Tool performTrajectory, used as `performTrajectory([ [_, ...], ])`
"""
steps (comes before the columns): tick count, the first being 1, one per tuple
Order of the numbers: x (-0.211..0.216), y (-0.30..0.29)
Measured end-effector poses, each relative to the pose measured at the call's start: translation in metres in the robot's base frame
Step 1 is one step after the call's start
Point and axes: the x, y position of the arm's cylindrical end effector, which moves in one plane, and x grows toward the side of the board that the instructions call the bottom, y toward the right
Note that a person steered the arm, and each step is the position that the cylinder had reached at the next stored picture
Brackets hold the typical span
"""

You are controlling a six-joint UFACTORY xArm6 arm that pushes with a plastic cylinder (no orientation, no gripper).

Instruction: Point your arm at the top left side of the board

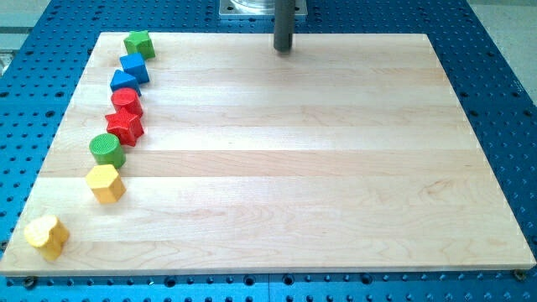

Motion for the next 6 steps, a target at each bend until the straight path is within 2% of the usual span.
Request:
performTrajectory([
  [1, -0.004, -0.018],
  [2, -0.003, -0.096],
  [3, -0.005, -0.199],
  [6, -0.004, -0.261],
])
